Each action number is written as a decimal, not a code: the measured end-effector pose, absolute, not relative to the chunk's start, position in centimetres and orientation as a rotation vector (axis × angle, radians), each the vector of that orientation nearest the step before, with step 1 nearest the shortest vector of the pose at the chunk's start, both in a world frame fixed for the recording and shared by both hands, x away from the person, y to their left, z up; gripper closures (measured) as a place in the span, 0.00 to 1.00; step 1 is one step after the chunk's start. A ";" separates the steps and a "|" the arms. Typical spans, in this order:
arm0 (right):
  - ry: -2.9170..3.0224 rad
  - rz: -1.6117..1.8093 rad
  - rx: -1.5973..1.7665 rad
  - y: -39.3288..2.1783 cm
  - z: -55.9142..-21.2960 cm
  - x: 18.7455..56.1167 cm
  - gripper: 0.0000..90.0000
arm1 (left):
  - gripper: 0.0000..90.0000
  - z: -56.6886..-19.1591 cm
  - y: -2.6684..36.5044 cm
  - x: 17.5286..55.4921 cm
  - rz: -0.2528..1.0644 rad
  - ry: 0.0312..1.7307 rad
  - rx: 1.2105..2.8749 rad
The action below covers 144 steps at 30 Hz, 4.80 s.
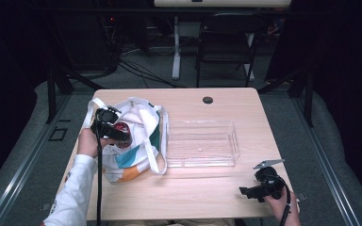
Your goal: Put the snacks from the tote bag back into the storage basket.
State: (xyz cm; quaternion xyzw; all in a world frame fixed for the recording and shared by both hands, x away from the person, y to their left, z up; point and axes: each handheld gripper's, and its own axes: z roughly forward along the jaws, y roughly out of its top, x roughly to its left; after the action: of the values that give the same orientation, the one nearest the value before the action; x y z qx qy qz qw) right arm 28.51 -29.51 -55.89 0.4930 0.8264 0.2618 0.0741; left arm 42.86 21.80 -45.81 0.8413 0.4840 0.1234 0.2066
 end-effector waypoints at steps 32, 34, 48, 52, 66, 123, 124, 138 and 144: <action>2.486 0.783 1.474 -29.6 -55.8 28.5 0.14 | 0.29 -41.5 20.0 41.7 0.406 1.256 2.368; 2.483 0.787 1.475 -29.6 -55.8 28.5 0.14 | 0.29 -41.0 19.8 41.7 0.406 1.245 2.367; 2.480 0.784 1.476 -29.6 -55.8 28.5 0.14 | 0.29 -38.5 17.6 41.6 0.412 1.171 2.375; 2.479 0.784 1.477 -29.6 -55.8 28.5 0.14 | 0.29 -37.9 16.8 41.6 0.418 1.148 2.379; 2.464 0.792 1.483 -29.6 -55.8 28.4 0.14 | 0.29 -37.2 14.3 41.7 0.409 1.081 2.408; 2.490 0.790 1.474 -29.7 -55.9 28.5 0.14 | 0.29 -44.2 4.4 41.9 0.109 0.887 2.463; 2.493 0.788 1.472 -29.7 -55.9 28.5 0.14 | 0.29 -44.3 4.4 41.8 0.104 0.891 2.458; 2.494 0.787 1.471 -29.7 -55.9 28.5 0.14 | 0.29 -46.1 4.1 41.6 0.086 0.934 2.468; 2.501 0.780 1.468 -29.7 -55.9 28.6 0.14 | 0.29 -47.2 4.3 41.5 0.081 0.966 2.473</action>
State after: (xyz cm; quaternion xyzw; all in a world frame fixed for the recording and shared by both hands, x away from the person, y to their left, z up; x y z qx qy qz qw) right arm 28.57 -29.68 -55.89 0.4875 0.8309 0.2592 0.0693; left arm 41.49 4.25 -47.24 0.9037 0.3531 0.0295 0.2404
